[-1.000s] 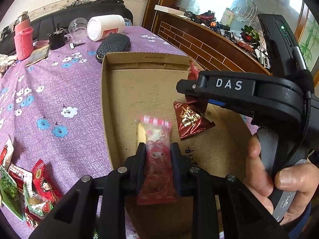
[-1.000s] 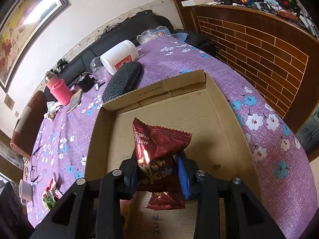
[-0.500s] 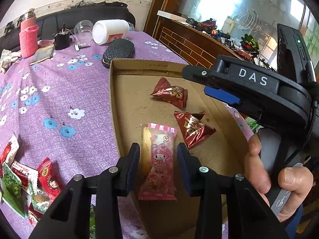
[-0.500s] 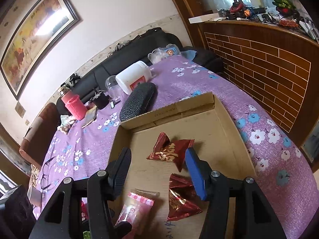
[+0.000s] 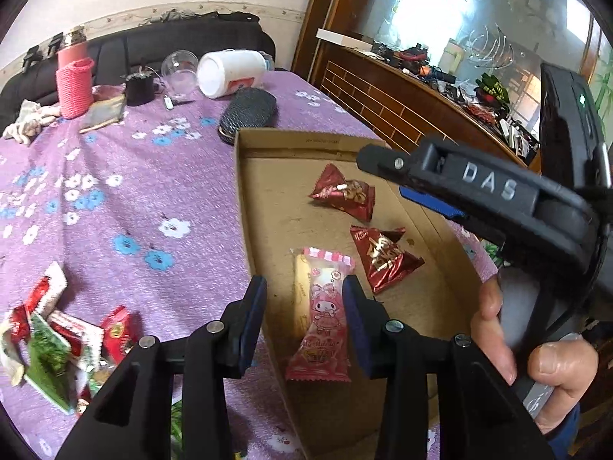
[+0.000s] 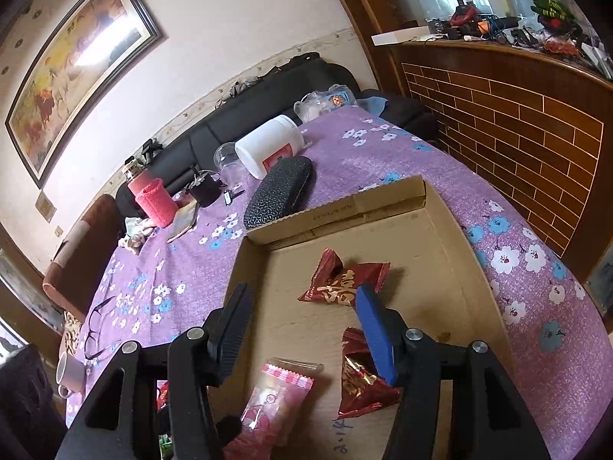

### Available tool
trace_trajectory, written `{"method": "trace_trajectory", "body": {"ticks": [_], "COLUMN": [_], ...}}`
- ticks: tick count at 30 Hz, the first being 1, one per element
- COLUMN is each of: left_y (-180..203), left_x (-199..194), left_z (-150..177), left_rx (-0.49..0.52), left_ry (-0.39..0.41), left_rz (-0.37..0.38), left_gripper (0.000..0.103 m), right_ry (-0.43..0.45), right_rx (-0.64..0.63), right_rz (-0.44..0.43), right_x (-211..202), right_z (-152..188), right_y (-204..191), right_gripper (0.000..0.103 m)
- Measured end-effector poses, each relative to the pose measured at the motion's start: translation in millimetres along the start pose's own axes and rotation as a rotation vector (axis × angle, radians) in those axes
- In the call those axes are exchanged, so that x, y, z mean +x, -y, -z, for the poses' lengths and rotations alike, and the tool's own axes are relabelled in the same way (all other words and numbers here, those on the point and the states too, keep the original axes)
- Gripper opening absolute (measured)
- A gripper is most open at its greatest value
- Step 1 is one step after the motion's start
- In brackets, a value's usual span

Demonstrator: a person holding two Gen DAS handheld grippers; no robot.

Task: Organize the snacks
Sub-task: 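Carry both snacks over the cardboard tray and open both grippers to drop them, then move both grippers back toward the snack pile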

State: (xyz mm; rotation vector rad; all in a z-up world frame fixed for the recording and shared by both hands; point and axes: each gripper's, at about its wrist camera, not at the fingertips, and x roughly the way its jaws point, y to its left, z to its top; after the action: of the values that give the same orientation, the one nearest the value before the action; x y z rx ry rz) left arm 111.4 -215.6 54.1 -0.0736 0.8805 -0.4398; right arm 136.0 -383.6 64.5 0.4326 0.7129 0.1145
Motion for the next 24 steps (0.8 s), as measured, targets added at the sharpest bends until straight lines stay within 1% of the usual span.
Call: {"method": "trace_trajectory", "body": {"ticks": [3, 8, 11, 15, 20, 21, 23, 24], "left_y": [-1.6, -12.2, -21.6, -43.2, -100.0, -117.1, -144.2, -164.9], "left_x": [-16.5, -46.8, -62.2, -80.0, -105.9, -110.8, -117.0, -119.8], "left_z": [-6.3, -9.5, -6.9, 2.1, 21.9, 26.9, 34.5, 39.5], "left_rx": [-0.019, -0.052, -0.054, -0.085, -0.188, -0.223, -0.288, -0.341], "left_ry": [0.011, 0.028, 0.022, 0.01, -0.012, -0.021, -0.026, -0.034], "left_rz": [-0.025, -0.039, -0.086, -0.099, -0.157, -0.18, -0.19, -0.198], "left_gripper": [0.039, 0.04, 0.04, 0.04, 0.04, 0.04, 0.04, 0.04], "right_ry": [-0.001, -0.002, -0.007, 0.003, -0.001, -0.006, -0.005, -0.003], "right_rx": [-0.005, -0.023, -0.039, -0.071, -0.083, -0.084, -0.092, -0.095], "right_rz": [-0.003, -0.008, -0.009, 0.003, 0.017, 0.017, 0.019, 0.02], "right_x": [-0.4, -0.8, 0.4, 0.3, 3.5, 4.9, 5.3, 4.9], "right_z": [1.0, 3.2, 4.9, 7.9, 12.1, 12.8, 14.0, 14.2], "right_y": [-1.8, -6.6, -10.5, -17.0, -19.2, -19.8, -21.7, -22.3], "right_gripper": [0.06, 0.06, 0.06, 0.06, 0.06, 0.06, 0.06, 0.06]}}
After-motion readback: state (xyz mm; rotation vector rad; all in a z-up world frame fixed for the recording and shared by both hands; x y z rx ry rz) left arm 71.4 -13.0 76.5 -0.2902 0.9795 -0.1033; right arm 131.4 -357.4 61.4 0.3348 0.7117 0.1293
